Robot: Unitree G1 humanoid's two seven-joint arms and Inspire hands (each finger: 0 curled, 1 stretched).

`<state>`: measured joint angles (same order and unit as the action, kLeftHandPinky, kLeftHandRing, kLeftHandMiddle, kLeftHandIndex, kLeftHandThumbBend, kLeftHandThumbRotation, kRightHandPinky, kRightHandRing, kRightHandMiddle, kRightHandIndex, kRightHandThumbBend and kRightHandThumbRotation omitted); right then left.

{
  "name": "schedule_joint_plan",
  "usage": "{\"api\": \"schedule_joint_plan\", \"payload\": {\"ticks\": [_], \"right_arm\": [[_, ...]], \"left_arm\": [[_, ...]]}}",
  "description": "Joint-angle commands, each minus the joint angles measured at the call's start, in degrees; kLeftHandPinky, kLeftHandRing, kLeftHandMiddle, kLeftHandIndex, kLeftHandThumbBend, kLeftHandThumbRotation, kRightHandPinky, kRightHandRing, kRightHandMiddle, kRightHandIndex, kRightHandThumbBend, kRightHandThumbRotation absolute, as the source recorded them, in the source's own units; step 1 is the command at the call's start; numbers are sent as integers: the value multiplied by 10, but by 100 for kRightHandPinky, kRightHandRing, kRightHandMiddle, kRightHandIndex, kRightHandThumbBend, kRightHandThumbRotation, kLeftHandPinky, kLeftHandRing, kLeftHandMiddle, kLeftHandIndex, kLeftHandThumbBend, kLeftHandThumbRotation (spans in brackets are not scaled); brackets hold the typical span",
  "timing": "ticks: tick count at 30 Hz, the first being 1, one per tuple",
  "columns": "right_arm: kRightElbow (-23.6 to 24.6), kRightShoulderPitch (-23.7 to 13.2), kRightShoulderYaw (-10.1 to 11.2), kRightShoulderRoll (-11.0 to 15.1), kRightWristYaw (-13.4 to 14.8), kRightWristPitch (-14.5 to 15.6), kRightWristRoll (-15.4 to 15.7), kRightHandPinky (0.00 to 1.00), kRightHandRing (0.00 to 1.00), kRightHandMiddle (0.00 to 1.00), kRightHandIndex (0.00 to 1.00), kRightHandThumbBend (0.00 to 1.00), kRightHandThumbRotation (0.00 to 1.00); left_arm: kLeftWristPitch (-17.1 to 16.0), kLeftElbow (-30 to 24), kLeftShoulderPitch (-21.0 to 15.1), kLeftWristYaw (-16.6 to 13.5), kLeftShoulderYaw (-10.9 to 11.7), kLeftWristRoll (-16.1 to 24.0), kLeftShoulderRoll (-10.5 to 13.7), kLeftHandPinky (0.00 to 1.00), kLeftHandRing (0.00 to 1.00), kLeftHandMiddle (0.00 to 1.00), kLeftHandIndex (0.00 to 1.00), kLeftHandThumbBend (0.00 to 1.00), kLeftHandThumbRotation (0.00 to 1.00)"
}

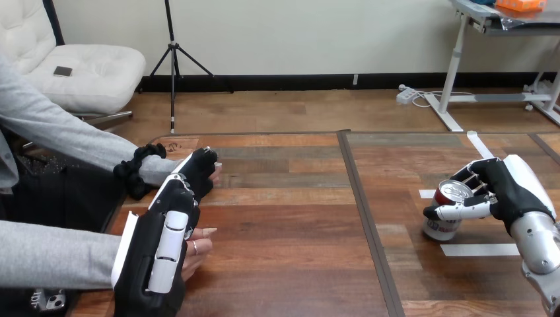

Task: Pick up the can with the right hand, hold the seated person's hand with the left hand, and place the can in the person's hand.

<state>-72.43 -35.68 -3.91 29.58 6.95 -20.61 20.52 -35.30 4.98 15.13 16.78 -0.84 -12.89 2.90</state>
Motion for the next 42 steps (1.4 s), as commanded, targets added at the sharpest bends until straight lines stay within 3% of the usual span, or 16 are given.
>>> {"api": "schedule_joint_plan", "payload": {"ticks": [1, 20, 30, 42], "right_arm": [[18, -38, -1, 25, 20, -27, 0, 34, 39, 44, 43, 87, 0], [32, -48, -1, 30, 8, -53, -1, 30, 36, 41, 41, 87, 0], [51, -55, -1, 35, -18, -55, -6, 31, 36, 41, 41, 89, 0], [76, -58, -4, 48, -58, -66, -5, 31, 35, 40, 41, 90, 0]], "left_arm": [[0, -15, -24, -3, 4, 1, -3, 93, 93, 90, 85, 61, 91], [5, -21, -22, -6, 3, 1, -2, 94, 93, 90, 85, 59, 90], [9, -24, -21, -12, 4, 3, -4, 94, 92, 89, 84, 57, 90], [2, -16, -27, -18, 12, 7, 1, 92, 93, 90, 84, 62, 88]]}}
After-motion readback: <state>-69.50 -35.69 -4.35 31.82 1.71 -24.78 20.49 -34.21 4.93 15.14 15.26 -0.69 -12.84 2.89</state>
